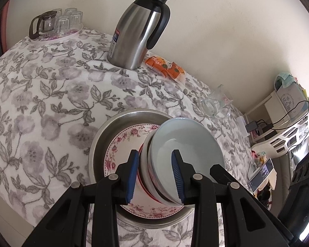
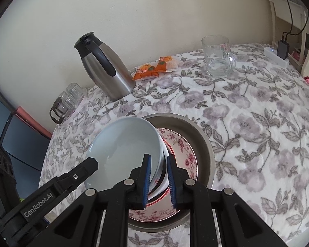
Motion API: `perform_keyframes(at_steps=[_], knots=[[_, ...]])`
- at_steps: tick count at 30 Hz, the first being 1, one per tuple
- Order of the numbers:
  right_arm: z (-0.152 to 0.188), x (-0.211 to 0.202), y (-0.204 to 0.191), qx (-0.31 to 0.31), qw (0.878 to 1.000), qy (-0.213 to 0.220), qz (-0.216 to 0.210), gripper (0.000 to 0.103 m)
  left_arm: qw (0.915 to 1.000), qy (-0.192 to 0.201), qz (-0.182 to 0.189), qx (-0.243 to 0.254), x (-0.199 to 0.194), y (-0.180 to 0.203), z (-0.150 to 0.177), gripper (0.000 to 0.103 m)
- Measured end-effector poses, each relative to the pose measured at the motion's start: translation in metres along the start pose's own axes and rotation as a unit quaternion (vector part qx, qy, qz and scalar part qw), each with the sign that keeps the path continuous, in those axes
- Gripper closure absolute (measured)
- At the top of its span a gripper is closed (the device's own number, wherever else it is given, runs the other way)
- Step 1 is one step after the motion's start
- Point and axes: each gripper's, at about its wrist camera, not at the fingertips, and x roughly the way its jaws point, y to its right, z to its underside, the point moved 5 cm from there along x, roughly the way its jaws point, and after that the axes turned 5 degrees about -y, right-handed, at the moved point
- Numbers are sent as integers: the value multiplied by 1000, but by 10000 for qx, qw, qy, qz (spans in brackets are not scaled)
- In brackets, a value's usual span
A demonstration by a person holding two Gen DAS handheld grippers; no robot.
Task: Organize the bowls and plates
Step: 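Open both tools and withdraw them from the round bowl rim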
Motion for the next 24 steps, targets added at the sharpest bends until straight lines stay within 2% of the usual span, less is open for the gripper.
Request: perform_keyframes(at_steps=[3, 4, 5, 6, 8, 9, 11, 15, 19, 20, 22, 24], knots=[[1, 0, 1, -26, 10000, -19, 52, 79, 10000, 23, -82, 31, -3, 0, -1, 67], [1, 0, 2, -25, 10000, -22, 75, 68, 9999, 43, -124, 42, -4, 1, -1, 63], [1, -1, 3, -21, 9999, -17, 105, 61, 9999, 64, -155, 43, -5, 1, 0, 53], [1, -2, 4, -8, 9999, 7, 143, 49, 9998, 79, -173, 46, -6, 1, 0, 50], [0, -6, 6, -13, 9998, 74, 185, 45, 9998, 106, -179, 40, -8, 0, -1, 49], [0, -8, 7, -31, 9998, 98, 185, 43, 9997, 140, -177, 40, -9, 0, -2, 46], [-1, -11, 8, -47, 9997, 147, 199, 33, 9995, 215, -239, 43, -14, 0, -3, 39], [0, -14, 13, -48, 9994, 206, 263, 22, 9980, 320, -534, 82, -19, -2, -5, 29], [3, -14, 19, -49, 9993, 194, 300, 15, 9964, 387, -746, 50, -21, -9, -3, 27], [3, -15, 20, -49, 9993, 206, 302, 12, 9963, 392, -766, 47, -21, -10, -3, 25], [5, -17, 22, -61, 9992, 245, 298, 8, 9955, 439, -836, 54, -23, -13, -2, 16], [7, -19, 24, -77, 9992, 265, 295, 6, 9941, 520, -947, 86, -25, -15, -2, 13]])
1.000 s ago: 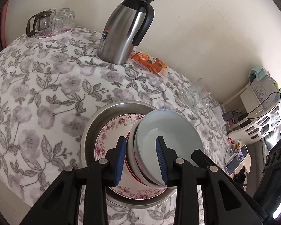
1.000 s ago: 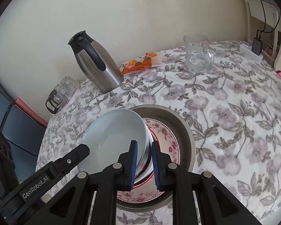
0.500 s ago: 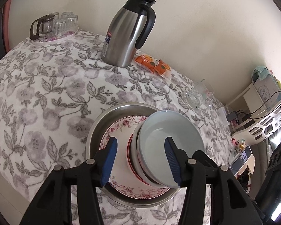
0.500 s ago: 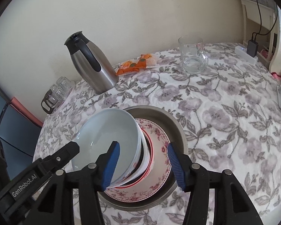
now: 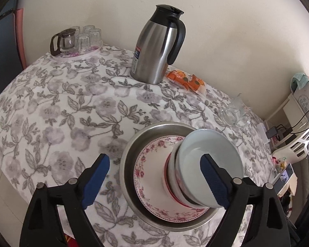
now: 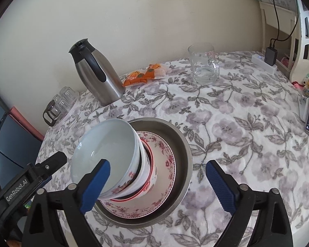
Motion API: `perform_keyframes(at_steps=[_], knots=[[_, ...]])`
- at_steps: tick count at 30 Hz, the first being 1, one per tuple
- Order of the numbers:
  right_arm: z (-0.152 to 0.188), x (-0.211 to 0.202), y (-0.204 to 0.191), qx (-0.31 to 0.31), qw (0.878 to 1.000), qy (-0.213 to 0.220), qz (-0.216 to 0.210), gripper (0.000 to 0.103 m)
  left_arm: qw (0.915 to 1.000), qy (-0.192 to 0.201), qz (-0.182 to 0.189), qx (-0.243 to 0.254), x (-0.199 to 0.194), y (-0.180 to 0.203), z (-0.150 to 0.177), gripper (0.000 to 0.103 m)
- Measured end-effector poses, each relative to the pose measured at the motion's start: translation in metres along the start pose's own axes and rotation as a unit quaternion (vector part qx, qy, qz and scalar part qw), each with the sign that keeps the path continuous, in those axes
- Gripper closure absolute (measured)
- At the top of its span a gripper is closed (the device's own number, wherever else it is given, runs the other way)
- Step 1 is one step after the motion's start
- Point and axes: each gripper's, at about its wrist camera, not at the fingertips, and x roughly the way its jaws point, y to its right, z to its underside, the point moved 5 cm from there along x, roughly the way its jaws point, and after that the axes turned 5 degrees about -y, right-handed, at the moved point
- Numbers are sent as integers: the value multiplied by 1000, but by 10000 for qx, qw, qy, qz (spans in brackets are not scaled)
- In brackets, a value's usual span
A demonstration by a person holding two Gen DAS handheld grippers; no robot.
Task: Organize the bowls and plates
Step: 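Open both tools and withdraw them from the round bowl rim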
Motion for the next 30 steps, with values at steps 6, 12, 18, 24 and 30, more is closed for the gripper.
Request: perform_keyframes(at_steps=[6, 12, 18, 24, 30], knots=[[6, -2, 5, 2, 10000, -11, 36, 2, 9997, 61, -247, 63, -1, -9, 4, 11], [11, -6, 6, -27, 10000, 40, 31, 0, 9992, 97, -371, 83, -4, -13, 8, 7], [21, -10, 9, 42, 9999, 163, 18, 0, 9986, 108, -523, 57, -7, -21, 14, 7], [31, -15, 14, 102, 9995, 296, 0, 0, 9982, 177, -554, 112, -12, -23, 24, 7], [46, -10, 18, 19, 9998, 170, 39, 0, 9975, 239, -639, 202, -16, -21, 36, 7]])
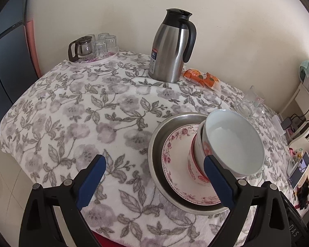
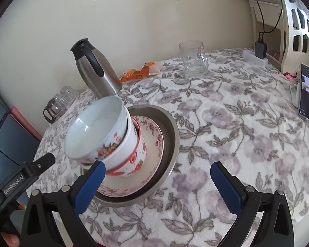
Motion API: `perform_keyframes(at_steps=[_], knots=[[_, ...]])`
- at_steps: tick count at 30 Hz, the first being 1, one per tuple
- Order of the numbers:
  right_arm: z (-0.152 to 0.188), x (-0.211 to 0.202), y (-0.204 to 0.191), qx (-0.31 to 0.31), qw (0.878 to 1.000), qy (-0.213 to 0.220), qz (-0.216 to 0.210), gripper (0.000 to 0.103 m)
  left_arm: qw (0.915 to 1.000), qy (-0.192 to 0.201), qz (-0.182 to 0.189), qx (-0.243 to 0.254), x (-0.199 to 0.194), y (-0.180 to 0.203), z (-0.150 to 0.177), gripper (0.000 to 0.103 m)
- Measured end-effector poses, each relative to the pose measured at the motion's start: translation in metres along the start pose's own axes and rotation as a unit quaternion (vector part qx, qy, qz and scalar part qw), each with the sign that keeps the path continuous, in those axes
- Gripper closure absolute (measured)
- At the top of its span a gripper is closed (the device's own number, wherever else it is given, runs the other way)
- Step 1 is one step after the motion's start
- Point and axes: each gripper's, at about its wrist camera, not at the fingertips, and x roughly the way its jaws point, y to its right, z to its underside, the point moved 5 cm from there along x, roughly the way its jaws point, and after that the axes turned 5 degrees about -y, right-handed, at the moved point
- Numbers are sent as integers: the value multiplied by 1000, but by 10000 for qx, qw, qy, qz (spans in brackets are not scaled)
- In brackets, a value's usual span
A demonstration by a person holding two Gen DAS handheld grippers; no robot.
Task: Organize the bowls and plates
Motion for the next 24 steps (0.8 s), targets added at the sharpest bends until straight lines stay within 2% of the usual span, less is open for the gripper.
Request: perform_keyframes(at_steps=[10, 15, 20, 24], knots=[[23, 11, 1, -224, 9992, -278, 159, 0, 9996, -98, -156, 212, 1, 1, 19, 7], [30, 16, 3, -279, 9983, -416, 284, 0, 9979, -217, -431, 426, 5, 4, 28, 7], [33, 18, 9, -254, 9976, -489, 419, 0, 9967, -493, -598, 239, 9, -1, 40, 7], [35, 18, 13, -219, 9974, -510, 453, 0, 9944, -658, -778, 298, 14, -3, 46, 7]])
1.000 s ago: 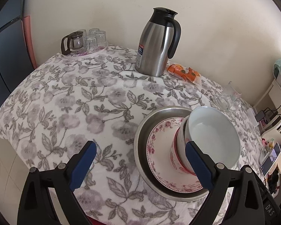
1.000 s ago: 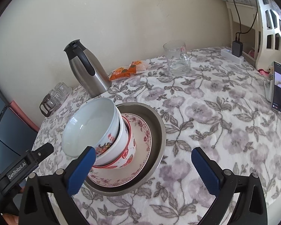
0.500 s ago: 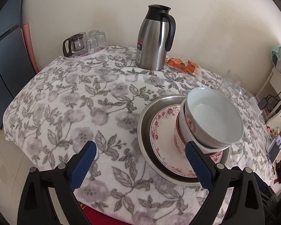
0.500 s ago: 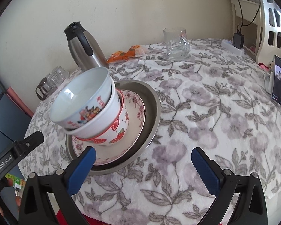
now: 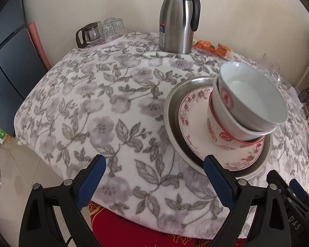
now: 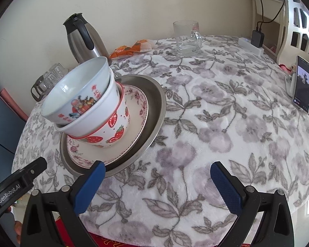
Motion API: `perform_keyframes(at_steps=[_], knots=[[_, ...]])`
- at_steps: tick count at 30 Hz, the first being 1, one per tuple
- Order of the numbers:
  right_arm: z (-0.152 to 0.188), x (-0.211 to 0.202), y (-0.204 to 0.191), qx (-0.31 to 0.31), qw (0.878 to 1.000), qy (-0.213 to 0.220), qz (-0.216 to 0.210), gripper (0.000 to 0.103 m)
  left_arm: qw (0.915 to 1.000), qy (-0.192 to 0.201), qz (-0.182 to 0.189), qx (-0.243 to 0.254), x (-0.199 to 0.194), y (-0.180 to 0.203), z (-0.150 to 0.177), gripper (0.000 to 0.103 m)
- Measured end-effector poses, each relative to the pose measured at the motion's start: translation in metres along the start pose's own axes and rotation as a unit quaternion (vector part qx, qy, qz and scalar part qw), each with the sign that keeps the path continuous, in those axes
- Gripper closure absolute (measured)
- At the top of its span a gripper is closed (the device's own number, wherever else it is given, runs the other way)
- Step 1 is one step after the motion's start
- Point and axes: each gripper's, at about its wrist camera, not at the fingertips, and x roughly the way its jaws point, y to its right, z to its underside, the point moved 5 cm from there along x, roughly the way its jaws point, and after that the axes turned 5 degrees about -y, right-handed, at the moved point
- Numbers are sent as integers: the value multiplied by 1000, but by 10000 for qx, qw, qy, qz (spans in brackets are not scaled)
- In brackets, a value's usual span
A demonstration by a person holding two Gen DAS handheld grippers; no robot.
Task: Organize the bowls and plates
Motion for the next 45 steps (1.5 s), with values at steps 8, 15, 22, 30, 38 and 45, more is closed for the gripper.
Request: perform_keyframes(at_steps=[8, 15, 22, 30, 38, 45], knots=[[1, 0, 1, -8, 10000, -7, 24, 0, 9995, -195, -114, 215, 6, 5, 8, 7], [4, -1, 2, -10, 10000, -16, 51, 0, 9989, -330, -163, 296, 11, 6, 13, 7], [4, -2, 2, -25, 10000, -21, 67, 0, 9986, -376, -137, 345, 11, 7, 16, 7], [4, -2, 2, -28, 10000, -20, 70, 0, 9983, -382, -159, 400, 11, 9, 16, 7], [4, -1, 2, -23, 10000, -22, 72, 0, 9983, -386, -156, 398, 11, 8, 16, 7], [4, -1, 2, -31, 10000, -45, 84, 0, 9983, -420, -160, 379, 13, 7, 17, 7]])
